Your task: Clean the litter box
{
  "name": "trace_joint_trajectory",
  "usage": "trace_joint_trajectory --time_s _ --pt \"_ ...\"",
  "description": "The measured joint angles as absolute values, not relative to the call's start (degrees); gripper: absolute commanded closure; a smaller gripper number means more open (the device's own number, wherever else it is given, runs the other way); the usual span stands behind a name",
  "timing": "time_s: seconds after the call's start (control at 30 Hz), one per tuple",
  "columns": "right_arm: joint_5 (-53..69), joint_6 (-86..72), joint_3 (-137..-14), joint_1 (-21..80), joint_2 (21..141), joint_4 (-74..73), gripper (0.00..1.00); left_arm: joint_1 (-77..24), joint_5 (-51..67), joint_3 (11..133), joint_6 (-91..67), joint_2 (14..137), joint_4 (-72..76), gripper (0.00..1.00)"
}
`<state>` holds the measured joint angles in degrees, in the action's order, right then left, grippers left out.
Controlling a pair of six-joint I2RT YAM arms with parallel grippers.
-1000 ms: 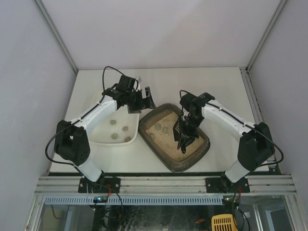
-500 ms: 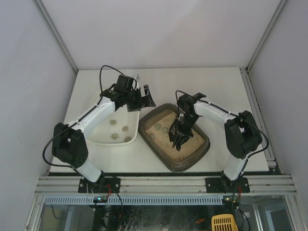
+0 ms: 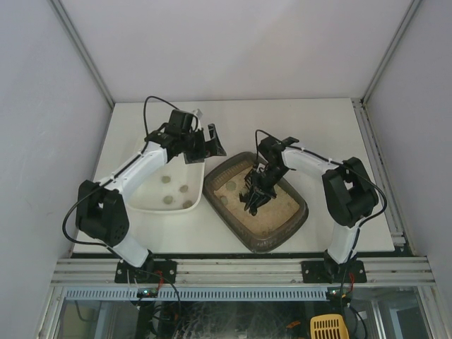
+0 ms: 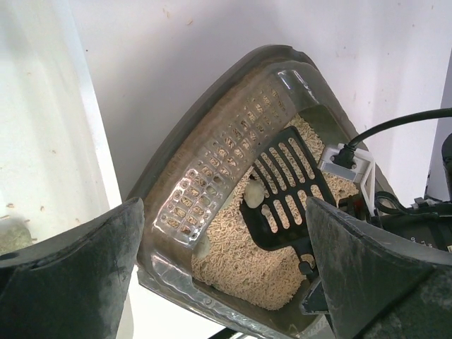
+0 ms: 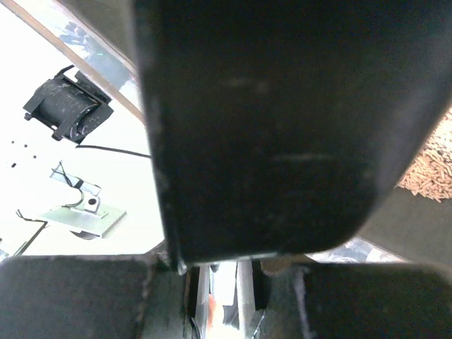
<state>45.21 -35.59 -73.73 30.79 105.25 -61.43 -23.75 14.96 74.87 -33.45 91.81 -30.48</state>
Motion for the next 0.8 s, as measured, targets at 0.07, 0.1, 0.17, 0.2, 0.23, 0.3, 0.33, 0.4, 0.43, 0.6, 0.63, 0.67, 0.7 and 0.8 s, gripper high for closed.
trace_joint_trajectory --time_s 0.07,0.1,0.17,0.2,0.23,0.3,0.33,0.4,0.43,0.6,0.63,0.67,0.7,0.8 --pt "45.58 -35.79 -73.73 30.79 105.27 -60.10 1.00 -23.53 15.00 74.87 -33.45 91.81 -30.48 0.00" --pt "45.65 -35.83 -73.73 30.79 105.27 -59.53 1.00 -23.42 15.03 74.87 -33.45 91.81 -30.46 0.00" --pt "45.84 -35.83 -73.38 30.79 105.19 -58.35 1.00 -23.20 15.18 74.87 -33.45 91.81 -30.48 0.00" --pt "46.00 -35.83 -72.99 30.76 104.99 -57.82 1.00 -23.14 15.20 74.87 -33.45 91.81 -30.46 0.00" --pt "46.00 -35.83 -72.40 30.72 104.71 -57.30 1.00 -23.07 15.22 74.87 -33.45 91.81 -30.46 0.00" --pt "46.02 -35.83 -71.13 30.44 103.72 -56.38 1.00 -23.03 15.29 74.87 -33.45 91.81 -30.46 0.00" --pt "46.04 -35.83 -69.93 30.22 102.67 -55.77 1.00 -22.98 15.33 74.87 -33.45 91.81 -30.46 0.00" --pt "46.17 -36.03 -67.37 29.95 99.94 -55.33 1.00 -22.96 15.42 74.87 -33.45 91.81 -30.46 0.00" --pt "46.24 -36.27 -66.13 29.91 98.32 -55.27 1.00 -22.94 15.42 74.87 -33.45 91.81 -30.44 0.00" --pt "46.44 -37.89 -61.23 29.76 89.41 -54.98 1.00 -22.79 15.07 74.87 -33.30 91.72 -30.41 0.00" --pt "46.41 -38.35 -60.53 29.76 87.94 -54.76 1.00 -22.74 14.63 74.87 -33.12 91.59 -30.44 0.00" --pt "46.37 -38.89 -59.53 29.76 86.19 -54.17 1.00 -22.74 14.13 74.87 -32.82 91.35 -30.46 0.00" --pt "46.37 -39.44 -58.74 29.74 84.82 -53.69 1.00 -22.72 13.67 74.87 -32.49 91.05 -30.50 0.00" --pt "46.15 -41.17 -55.29 29.71 80.60 -51.16 1.00 -22.72 11.84 75.07 -30.57 89.41 -30.89 0.00"
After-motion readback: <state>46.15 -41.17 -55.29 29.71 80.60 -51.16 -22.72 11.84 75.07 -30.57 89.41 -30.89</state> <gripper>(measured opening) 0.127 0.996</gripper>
